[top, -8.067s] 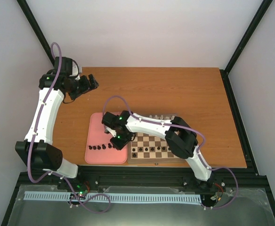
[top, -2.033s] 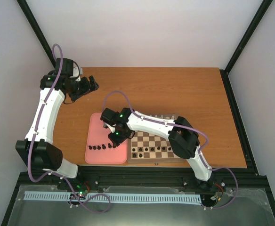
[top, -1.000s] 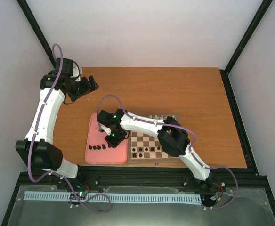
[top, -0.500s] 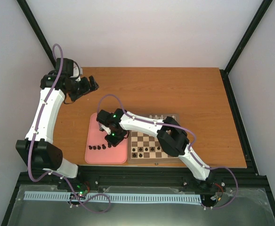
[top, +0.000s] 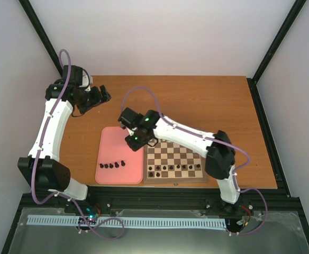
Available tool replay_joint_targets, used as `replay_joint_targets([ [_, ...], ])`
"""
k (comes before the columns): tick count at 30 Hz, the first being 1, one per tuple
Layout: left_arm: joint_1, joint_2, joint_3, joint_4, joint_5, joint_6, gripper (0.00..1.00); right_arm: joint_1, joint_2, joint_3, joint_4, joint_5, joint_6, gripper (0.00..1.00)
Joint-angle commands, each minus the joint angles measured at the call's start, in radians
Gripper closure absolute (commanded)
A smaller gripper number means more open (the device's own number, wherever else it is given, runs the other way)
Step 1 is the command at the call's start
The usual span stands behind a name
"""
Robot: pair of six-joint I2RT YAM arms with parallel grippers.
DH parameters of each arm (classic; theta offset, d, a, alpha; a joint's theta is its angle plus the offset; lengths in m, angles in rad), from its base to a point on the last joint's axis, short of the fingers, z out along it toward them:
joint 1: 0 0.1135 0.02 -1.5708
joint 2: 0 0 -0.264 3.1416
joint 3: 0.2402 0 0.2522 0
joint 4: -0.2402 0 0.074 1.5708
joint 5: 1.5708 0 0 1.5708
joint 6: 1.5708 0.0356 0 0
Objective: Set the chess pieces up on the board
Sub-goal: Pick up the chess piece from the storage box, then place the chess piece on the chessboard.
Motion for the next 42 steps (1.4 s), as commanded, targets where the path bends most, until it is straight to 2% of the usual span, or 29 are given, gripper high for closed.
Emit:
replay_joint_targets([
  [1,-0.006,-0.026,0.014,0.006,0.001,0.016,0.00,-0.023,-0.148,-0.040,-0.029,0.044,0.069,0.97],
  [10,-0.005,-0.015,0.020,0.007,0.007,0.012,0.00,-0.080,-0.460,-0.411,-0.095,0.010,0.160,0.97],
  [14,-0.007,-0.009,0.014,0.012,0.011,0.012,0.00,-0.081,-0.560,-0.513,-0.155,-0.030,0.183,0.97],
  [19,-0.005,-0.009,0.006,0.017,0.010,0.011,0.00,-0.081,-0.641,-0.637,-0.151,-0.089,0.224,0.97],
  [27,-0.006,-0.009,0.008,0.014,0.004,0.012,0.00,-0.073,-0.625,-0.739,-0.072,-0.095,0.227,0.97],
  [42,-0.006,-0.006,0.004,0.016,0.006,0.012,0.00,0.024,-0.438,-0.635,0.010,-0.062,0.246,0.97],
])
